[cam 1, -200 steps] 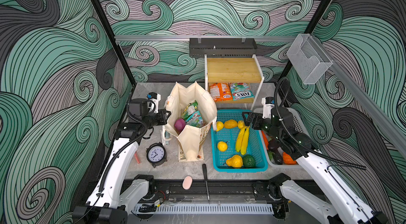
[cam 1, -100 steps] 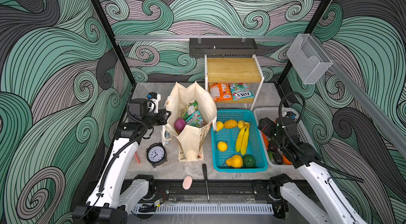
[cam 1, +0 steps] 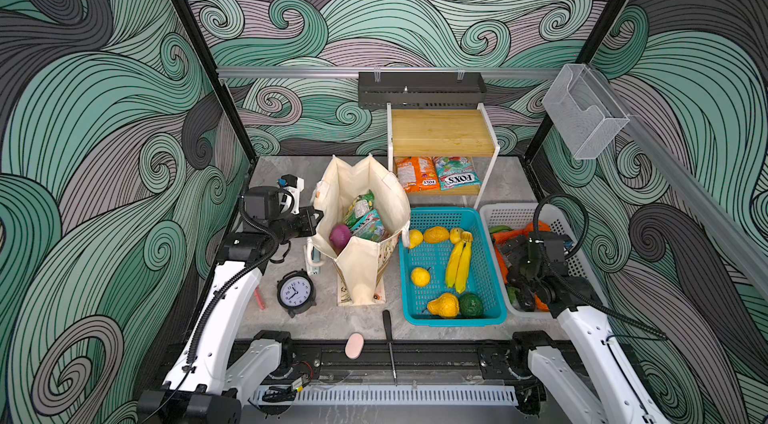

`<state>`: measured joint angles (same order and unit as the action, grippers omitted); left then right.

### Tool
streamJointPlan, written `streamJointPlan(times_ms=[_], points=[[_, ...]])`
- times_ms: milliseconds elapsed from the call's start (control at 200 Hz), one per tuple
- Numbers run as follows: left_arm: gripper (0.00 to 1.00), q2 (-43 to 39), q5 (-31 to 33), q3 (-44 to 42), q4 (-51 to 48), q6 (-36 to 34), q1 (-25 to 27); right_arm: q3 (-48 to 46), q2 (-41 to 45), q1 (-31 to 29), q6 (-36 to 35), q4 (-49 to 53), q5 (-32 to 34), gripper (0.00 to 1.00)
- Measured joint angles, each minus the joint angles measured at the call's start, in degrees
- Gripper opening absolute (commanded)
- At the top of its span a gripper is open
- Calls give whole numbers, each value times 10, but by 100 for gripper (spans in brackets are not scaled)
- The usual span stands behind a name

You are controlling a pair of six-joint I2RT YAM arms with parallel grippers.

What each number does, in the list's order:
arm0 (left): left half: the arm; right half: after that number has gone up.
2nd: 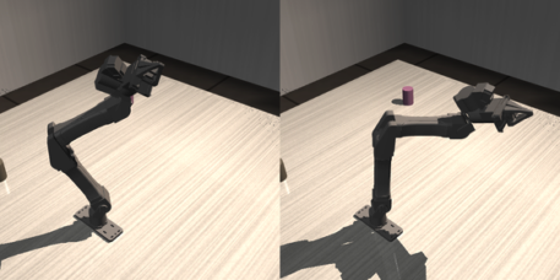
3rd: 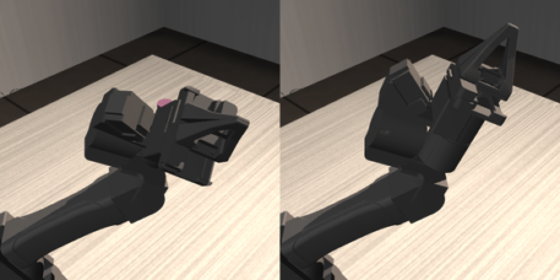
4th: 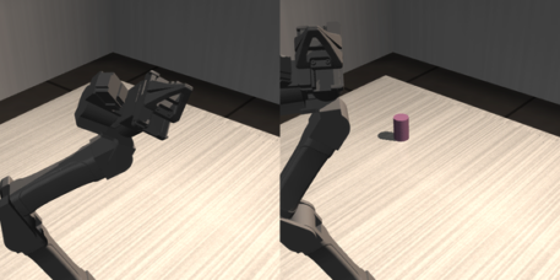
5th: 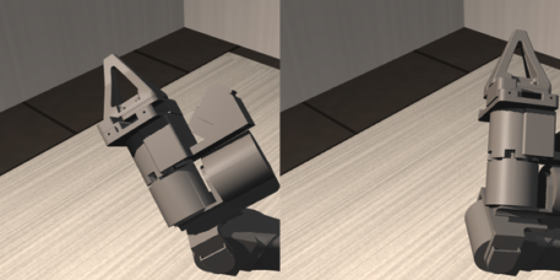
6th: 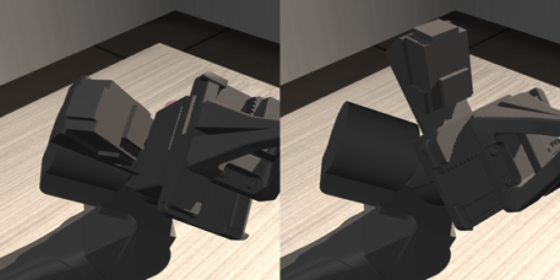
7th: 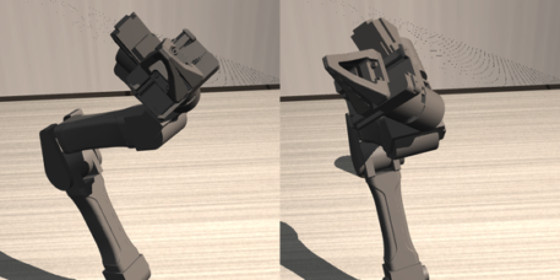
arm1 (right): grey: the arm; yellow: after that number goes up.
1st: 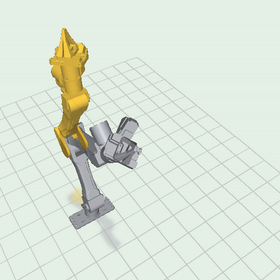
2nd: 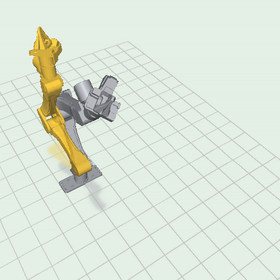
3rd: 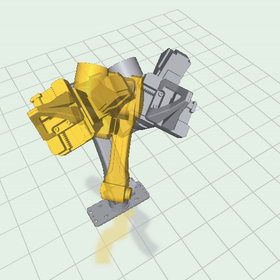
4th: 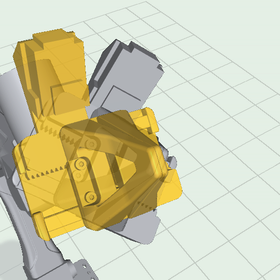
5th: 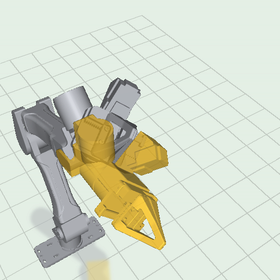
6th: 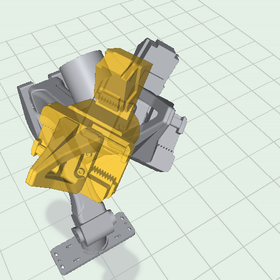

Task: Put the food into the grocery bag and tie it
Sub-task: 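Lower the right gripper onto the long purple eggplant and close on it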

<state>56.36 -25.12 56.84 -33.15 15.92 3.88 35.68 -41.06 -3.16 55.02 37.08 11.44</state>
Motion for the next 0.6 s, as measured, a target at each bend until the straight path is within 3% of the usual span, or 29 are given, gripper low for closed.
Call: streamJointPlan(times_ms=[120, 600], points=[[0, 0, 0, 0, 0, 0, 0, -10, -1, 12, 18, 0, -8, 81], [0, 0, 0, 0, 0, 0, 0, -47, -22, 40, 65, 0, -14, 78]])
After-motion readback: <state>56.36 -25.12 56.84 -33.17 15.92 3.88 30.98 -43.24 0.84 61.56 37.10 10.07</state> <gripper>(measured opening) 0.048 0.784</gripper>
